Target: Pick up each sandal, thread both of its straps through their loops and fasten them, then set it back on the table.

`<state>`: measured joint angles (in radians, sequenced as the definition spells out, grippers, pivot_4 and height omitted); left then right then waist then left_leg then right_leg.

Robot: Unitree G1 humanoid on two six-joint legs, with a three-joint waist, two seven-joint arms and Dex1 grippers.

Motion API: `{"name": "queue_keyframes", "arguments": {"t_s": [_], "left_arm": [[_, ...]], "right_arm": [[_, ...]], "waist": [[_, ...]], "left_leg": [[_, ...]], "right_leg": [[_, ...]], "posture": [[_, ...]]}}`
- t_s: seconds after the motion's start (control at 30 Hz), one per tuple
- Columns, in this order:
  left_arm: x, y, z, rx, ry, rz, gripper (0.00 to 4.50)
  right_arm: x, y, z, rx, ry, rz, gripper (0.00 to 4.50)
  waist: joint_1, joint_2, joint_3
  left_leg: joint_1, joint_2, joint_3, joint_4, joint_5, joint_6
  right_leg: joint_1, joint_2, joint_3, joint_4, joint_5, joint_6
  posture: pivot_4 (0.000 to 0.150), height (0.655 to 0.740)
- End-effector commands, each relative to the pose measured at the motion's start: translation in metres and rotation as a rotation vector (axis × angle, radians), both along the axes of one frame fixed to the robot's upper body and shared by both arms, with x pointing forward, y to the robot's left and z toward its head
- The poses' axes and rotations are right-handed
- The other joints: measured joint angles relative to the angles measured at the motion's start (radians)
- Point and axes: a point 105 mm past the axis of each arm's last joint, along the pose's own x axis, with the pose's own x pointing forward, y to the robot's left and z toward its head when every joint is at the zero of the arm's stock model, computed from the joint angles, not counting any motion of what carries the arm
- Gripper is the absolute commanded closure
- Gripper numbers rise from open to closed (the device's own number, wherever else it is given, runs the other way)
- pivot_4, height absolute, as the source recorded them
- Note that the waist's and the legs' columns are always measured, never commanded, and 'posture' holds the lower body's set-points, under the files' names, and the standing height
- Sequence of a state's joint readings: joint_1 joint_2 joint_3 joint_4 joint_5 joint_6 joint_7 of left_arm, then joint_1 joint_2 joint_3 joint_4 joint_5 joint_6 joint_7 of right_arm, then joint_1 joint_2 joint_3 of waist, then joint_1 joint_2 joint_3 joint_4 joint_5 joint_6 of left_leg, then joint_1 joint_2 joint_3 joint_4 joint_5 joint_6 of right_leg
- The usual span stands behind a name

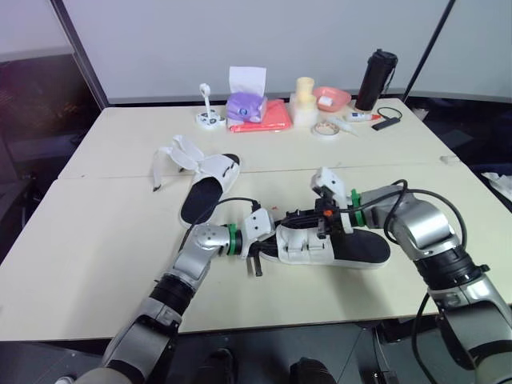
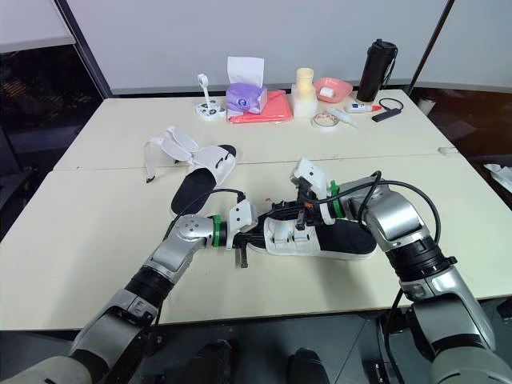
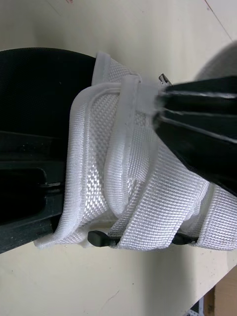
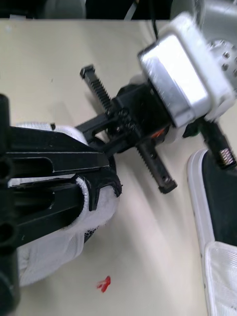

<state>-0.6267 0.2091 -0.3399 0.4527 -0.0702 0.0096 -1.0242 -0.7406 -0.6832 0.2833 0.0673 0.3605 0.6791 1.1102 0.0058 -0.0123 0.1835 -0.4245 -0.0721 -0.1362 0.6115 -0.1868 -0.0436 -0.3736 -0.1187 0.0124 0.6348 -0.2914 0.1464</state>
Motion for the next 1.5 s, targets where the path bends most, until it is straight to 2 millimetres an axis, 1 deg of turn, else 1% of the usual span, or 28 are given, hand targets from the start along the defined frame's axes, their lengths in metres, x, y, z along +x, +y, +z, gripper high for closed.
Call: {"name": "queue_keyframes", "arguments": {"t_s": [0.03,0.2,0.23,0.27,0.3,0.4,0.47,0.5,0.7,0.8,0.87,0.97,1.0,1.07,1.13,1.23,1.3,1.37,1.5], "left_arm": [[-0.006,0.012,-0.039,0.114,0.103,0.031,4.5],[-0.006,0.013,-0.039,0.112,0.103,0.035,4.5],[-0.006,0.013,-0.039,0.111,0.103,0.036,4.5],[-0.006,0.013,-0.039,0.11,0.102,0.036,4.5],[-0.006,0.013,-0.039,0.109,0.102,0.037,4.5],[-0.006,0.013,-0.038,0.106,0.101,0.038,4.5],[-0.005,0.012,-0.038,0.104,0.1,0.039,4.5],[-0.005,0.012,-0.038,0.103,0.1,0.039,4.5],[-0.004,0.011,-0.037,0.099,0.099,0.041,4.5],[-0.003,0.011,-0.037,0.096,0.098,0.042,4.5],[-0.003,0.011,-0.036,0.096,0.098,0.042,4.5],[-0.003,0.012,-0.036,0.093,0.099,0.043,4.5],[-0.003,0.012,-0.036,0.093,0.099,0.043,4.5],[-0.002,0.013,-0.033,0.081,0.099,0.043,4.5],[-0.002,0.014,-0.027,0.06,0.102,0.041,4.5],[-0.002,0.015,-0.015,0.018,0.108,0.03,4.5],[-0.001,0.016,-0.005,-0.018,0.118,0.024,4.5],[-0.002,0.019,0.004,-0.04,0.125,0.018,4.5],[-0.004,0.026,0.019,-0.063,0.137,0.002,4.5]], "right_arm": [[0.016,-0.009,0.005,-0.034,-0.083,-0.063,4.47],[0.031,-0.015,-0.007,-0.083,-0.099,-0.129,4.47],[0.032,-0.016,-0.008,-0.088,-0.101,-0.133,3.83],[0.033,-0.017,-0.009,-0.095,-0.108,-0.134,3.53],[0.035,-0.018,-0.009,-0.1,-0.122,-0.144,3.09],[0.04,-0.02,-0.01,-0.12,-0.154,-0.166,1.5],[0.046,-0.021,-0.012,-0.158,-0.205,-0.179,0.46],[0.049,-0.021,-0.013,-0.173,-0.226,-0.182,0.07],[0.067,-0.019,-0.016,-0.243,-0.347,-0.215,0.07],[0.08,-0.021,-0.013,-0.288,-0.428,-0.252,0.07],[0.084,-0.023,-0.007,-0.29,-0.466,-0.264,0.07],[0.09,-0.036,0.022,-0.255,-0.556,-0.325,0.07],[0.09,-0.038,0.028,-0.249,-0.575,-0.336,0.07],[0.081,-0.048,0.045,-0.255,-0.654,-0.337,0.07],[0.07,-0.056,0.058,-0.259,-0.716,-0.333,0.07],[0.05,-0.063,0.067,-0.258,-0.771,-0.32,0.07],[0.038,-0.069,0.068,-0.302,-0.833,-0.305,0.07],[0.028,-0.074,0.064,-0.351,-0.882,-0.275,0.07],[0.005,-0.084,0.042,-0.454,-0.936,-0.155,0.07]], "waist": [[-0.001,0.0,0.0],[-0.004,0.0,0.0],[-0.004,0.0,0.0],[-0.003,0.0,0.0],[-0.003,0.001,-0.001],[-0.001,0.002,-0.001],[-0.001,0.002,-0.002],[-0.002,0.002,-0.002],[-0.004,0.002,-0.003],[-0.008,0.003,-0.004],[-0.01,0.003,-0.004],[-0.01,0.003,-0.004],[-0.01,0.003,-0.004],[-0.009,0.004,-0.004],[-0.005,0.004,-0.004],[-0.009,0.004,-0.004],[-0.017,0.004,-0.004],[-0.021,0.004,-0.003],[-0.024,0.006,-0.002]], "left_leg": [[0.0,0.0,0.0,0.0,0.0,0.0],[0.004,0.0,0.0,0.0,0.0,0.0],[0.005,0.0,0.0,0.0,0.0,0.0],[0.006,0.0,0.0,0.0,0.0,0.0],[0.006,0.0,0.0,0.0,0.0,0.0],[0.006,0.0,0.0,-0.001,0.0,0.0],[0.006,0.0,0.0,-0.002,0.0,0.0],[0.006,0.0,0.0,-0.002,0.0,0.0],[0.007,0.0,0.0,-0.002,0.0,0.0],[0.01,0.0,0.0,-0.002,0.0,0.0],[0.01,0.0,0.0,-0.002,0.0,0.0],[0.01,-0.001,0.0,-0.002,0.0,0.0],[0.01,-0.001,0.0,-0.003,0.0,0.0],[0.009,-0.001,0.0,-0.003,0.0,0.0],[0.008,-0.001,0.0,-0.003,0.0,0.0],[0.006,-0.001,0.0,-0.004,0.0,0.0],[0.005,0.0,0.001,-0.005,0.0,0.0],[0.004,0.0,0.001,-0.005,0.0,0.0],[0.002,0.0,0.002,-0.006,0.0,0.0]], "right_leg": [[0.0,0.0,0.0,0.0,0.0,0.0],[0.002,0.0,0.0,0.0,0.001,-0.001],[0.002,0.0,0.0,0.0,0.001,-0.001],[0.002,0.0,0.0,0.0,0.001,-0.001],[0.002,0.0,0.0,0.0,0.001,-0.001],[0.001,0.0,0.0,0.0,0.001,-0.001],[0.002,0.0,0.0,0.0,0.001,-0.001],[0.002,0.0,0.0,0.0,0.001,-0.001],[0.002,0.0,0.0,0.0,0.001,-0.001],[0.004,0.0,0.0,0.0,0.001,-0.001],[0.005,0.0,0.0,0.0,0.001,-0.001],[0.004,0.0,0.001,0.0,0.001,-0.001],[0.004,0.0,0.001,0.0,0.001,-0.001],[0.004,0.0,0.001,0.0,0.001,-0.001],[0.003,0.0,0.001,0.0,0.001,-0.001],[0.003,0.0,0.002,0.0,0.001,0.0],[0.002,0.0,0.001,0.0,0.001,0.0],[0.001,0.0,0.001,0.0,0.001,0.0],[-0.002,0.0,0.003,0.0,0.001,0.0]], "posture": [[0.15,0.74],[0.15,0.74],[0.15,0.74],[0.15,0.74],[0.15,0.74],[0.15,0.74],[0.15,0.74],[0.15,0.74],[0.15,0.74],[0.15,0.74],[0.15,0.74],[0.15,0.74],[0.15,0.74],[0.15,0.74],[0.15,0.74],[0.15,0.74],[0.15,0.74],[0.15,0.74],[0.15,0.74]]}}
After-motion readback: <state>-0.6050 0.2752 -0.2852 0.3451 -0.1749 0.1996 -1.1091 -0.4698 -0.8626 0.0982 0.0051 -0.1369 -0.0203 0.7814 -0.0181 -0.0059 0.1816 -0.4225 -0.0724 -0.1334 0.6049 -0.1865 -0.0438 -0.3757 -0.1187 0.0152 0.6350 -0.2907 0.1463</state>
